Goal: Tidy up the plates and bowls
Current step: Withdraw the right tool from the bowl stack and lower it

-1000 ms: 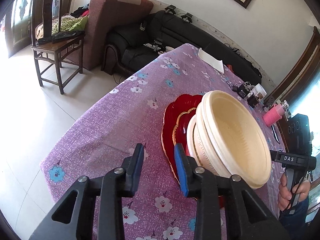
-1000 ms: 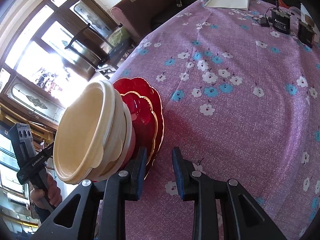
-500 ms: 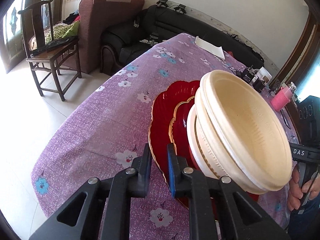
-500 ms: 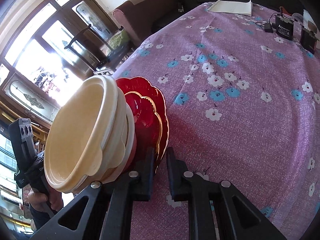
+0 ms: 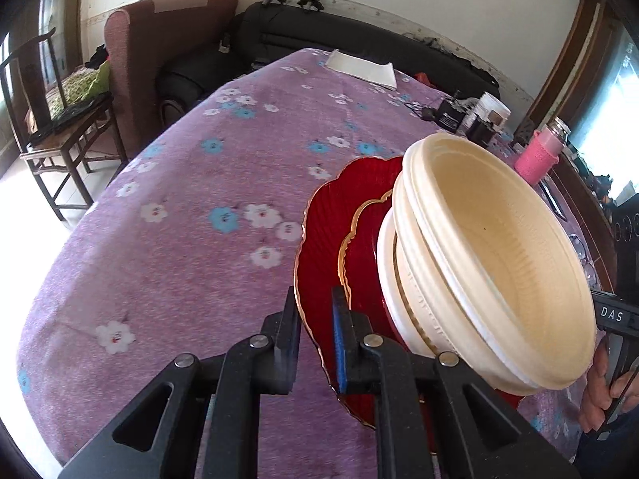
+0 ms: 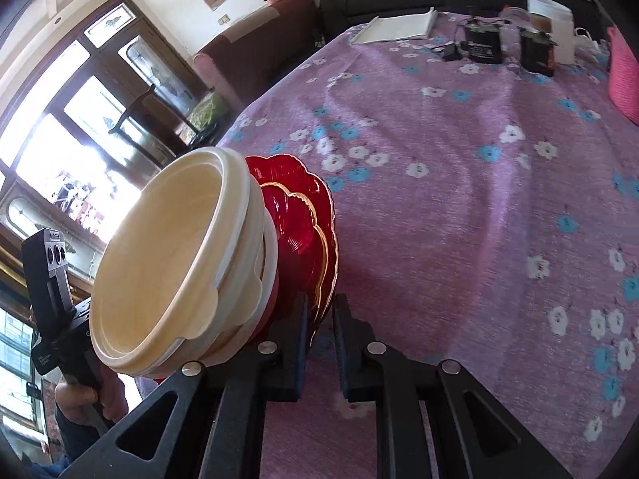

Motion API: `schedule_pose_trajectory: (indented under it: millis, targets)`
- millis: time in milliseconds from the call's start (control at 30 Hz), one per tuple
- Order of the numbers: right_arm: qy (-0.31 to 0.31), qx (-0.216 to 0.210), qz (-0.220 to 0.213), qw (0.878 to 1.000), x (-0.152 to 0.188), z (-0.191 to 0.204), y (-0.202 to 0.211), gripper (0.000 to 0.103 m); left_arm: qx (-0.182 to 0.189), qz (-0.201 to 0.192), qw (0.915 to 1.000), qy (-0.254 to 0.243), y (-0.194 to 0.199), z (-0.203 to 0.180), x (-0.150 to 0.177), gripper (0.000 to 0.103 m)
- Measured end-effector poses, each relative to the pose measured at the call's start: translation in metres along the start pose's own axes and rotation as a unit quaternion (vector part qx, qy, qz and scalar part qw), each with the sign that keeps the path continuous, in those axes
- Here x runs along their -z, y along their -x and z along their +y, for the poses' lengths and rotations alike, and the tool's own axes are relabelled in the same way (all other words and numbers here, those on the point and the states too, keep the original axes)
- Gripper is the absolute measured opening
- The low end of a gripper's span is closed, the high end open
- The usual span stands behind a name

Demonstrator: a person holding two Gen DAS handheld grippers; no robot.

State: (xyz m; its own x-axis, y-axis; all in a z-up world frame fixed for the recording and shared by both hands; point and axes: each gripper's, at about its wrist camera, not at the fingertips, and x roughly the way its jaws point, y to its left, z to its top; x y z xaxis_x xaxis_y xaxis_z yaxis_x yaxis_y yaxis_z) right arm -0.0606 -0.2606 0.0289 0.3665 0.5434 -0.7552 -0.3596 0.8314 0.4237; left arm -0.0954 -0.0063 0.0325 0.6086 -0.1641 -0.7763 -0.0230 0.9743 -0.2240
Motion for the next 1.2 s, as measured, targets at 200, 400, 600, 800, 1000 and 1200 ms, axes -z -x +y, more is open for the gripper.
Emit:
schedule_pose_trajectory:
  millis: [200,400,600,800,1000,1200]
  targets:
    - [-0.053,0.035,-0.044,0.997,0.009,-0.061,0.053,0.014,0.035,0.037,0.9979,-0.041,-0.04,-0.072,-0.012,0.012]
    - [-0.098,0.057,-0.084,0.99,0.013,-0.114,0.09,0.014,0.044,0.049,0.9954,-0.069,-0.076,-0.129,-0.024,0.012]
    - [-0.147,0.063,-0.098,0.982,0.024,-0.155,0.092,0.014,0.028,0.035,0.9947,-0.093,-0.089,-0.163,-0.036,0.014]
    - [-0.146,0.045,-0.102,0.983,0.026,-0.161,0.096,0.016,0.055,0.037,0.9965,-0.051,-0.086,-0.14,-0.028,0.038]
    - [-0.137,0.056,-0.125,0.981,0.028,-0.164,0.112,0.033,0.055,0.02,0.9977,-0.035,-0.07,-0.118,-0.011,0.06]
    - [-0.15,0.073,-0.147,0.975,0.028,-0.167,0.123,0.052,0.04,0.001,0.998,-0.049,-0.056,-0.117,0.004,0.066]
